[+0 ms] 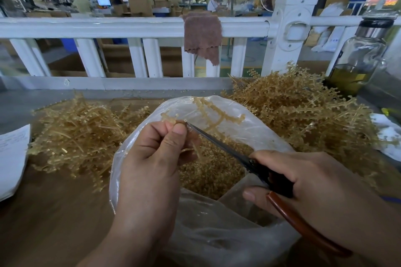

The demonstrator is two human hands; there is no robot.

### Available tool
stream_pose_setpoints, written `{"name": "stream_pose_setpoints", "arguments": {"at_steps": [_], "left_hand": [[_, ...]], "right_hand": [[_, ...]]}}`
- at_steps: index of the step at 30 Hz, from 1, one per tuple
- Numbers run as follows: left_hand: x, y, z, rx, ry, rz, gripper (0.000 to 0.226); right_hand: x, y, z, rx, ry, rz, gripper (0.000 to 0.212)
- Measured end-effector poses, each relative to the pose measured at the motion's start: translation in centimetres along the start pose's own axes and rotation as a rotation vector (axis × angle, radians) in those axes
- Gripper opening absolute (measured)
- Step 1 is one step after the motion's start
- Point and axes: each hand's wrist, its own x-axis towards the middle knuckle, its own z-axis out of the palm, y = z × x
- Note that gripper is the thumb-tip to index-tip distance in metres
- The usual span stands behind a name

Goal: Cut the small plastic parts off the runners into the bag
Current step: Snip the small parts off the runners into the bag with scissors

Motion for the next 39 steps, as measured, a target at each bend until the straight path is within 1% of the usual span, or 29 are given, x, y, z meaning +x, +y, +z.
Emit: {"name": "stream_pose_setpoints", "arguments": {"at_steps": [4,10,14,17,21,34,39], "left_hand": [[-0.05,0.06,0.02,-0.002,-0.010,0.003,0.019],[-0.12,0.01,0.17,0.013,-0.011,0.025,0.020],[-0.15,-0.02,0.24,0.017,-0.004,0.031,0.019],[-0.10,-0.10,0.24,0.023,-0.001,0.029,0.020],[-0.12,-0.09,0.15,0.014,-0.009,0.024,0.020],[-0.06,-0.44,-0.01,0.005,-0.009,0.010,0.021],[-0.14,-0.34,0.18,0.015,-0.002,-0.005,0.019]], "right_hand": [[-0.03,0.09,-0.01,0.003,0.005,-0.012,0.048],[0.00,0.23,0.13,0.015,0.038,-0.034,0.042],[0.00,0.31,0.22,0.017,0.052,-0.039,0.043],[0.07,0.46,0.24,0.026,0.036,-0.043,0.042],[0.10,0.50,0.31,0.015,0.014,-0.053,0.046],[-0.03,0.24,0.40,0.000,0.024,-0.044,0.040],[0.07,0.50,0.45,0.011,-0.011,-0.040,0.042]]}}
